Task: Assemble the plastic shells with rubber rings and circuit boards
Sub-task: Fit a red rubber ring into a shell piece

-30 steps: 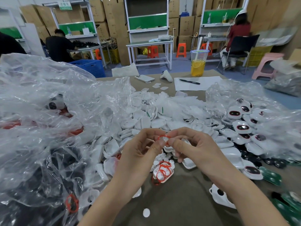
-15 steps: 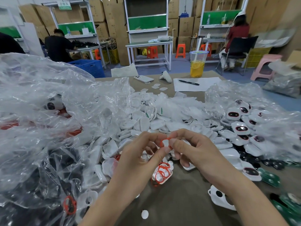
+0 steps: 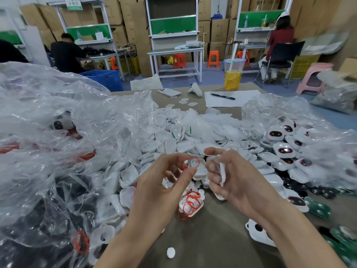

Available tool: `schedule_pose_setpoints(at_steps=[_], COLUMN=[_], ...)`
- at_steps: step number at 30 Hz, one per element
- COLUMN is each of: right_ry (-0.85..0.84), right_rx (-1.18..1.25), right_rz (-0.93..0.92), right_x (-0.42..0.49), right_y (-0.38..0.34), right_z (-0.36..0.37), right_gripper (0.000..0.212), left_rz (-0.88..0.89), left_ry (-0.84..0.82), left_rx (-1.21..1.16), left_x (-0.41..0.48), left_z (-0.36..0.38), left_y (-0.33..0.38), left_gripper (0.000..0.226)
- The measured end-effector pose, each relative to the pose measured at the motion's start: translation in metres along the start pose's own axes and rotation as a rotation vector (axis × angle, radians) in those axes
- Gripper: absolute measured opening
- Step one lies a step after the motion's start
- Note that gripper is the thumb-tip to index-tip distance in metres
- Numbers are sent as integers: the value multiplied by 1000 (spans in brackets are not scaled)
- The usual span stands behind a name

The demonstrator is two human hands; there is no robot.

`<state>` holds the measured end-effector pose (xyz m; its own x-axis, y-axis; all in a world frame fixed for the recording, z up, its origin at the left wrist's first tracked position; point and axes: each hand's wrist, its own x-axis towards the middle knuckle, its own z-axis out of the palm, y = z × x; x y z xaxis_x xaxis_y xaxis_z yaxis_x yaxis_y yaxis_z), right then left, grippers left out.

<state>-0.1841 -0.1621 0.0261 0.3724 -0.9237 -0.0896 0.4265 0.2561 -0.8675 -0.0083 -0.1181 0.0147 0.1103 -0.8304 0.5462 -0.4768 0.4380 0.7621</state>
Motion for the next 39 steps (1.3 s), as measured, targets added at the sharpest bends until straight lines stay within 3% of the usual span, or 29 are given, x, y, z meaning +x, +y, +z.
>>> schedule_pose_setpoints(at_steps=[9,17,20,23,25,30,39], right_ry=[51,56,103,122,106,49,-78], right_rx=[30,-312,-298,-206,-165,-329,-234], right_rz=[-65,-231,-241,-113,-54,-167,-169], right_x=[1,-3,-2,0,1,1,-7], right_y=[5,10,10,8,9,16,11], right_z=[10,7,8,12,12,6,7], right_gripper=[33,12,15,34,35,42,42], left_rz=[-12,-29,-33,-29,-26,-9,117], left_ry=[15,34,37,28,29,26,35], left_rx=[-26,-35,-48,-59,-64,-45,94], left_x=[-2,-3,-3,-4,-4,-3,1], left_z=[3,2,3,4,4,3,1], left_y=[4,1,-1,-1,-1,0,-2], left_gripper=[20,19,22,21,20,17,13])
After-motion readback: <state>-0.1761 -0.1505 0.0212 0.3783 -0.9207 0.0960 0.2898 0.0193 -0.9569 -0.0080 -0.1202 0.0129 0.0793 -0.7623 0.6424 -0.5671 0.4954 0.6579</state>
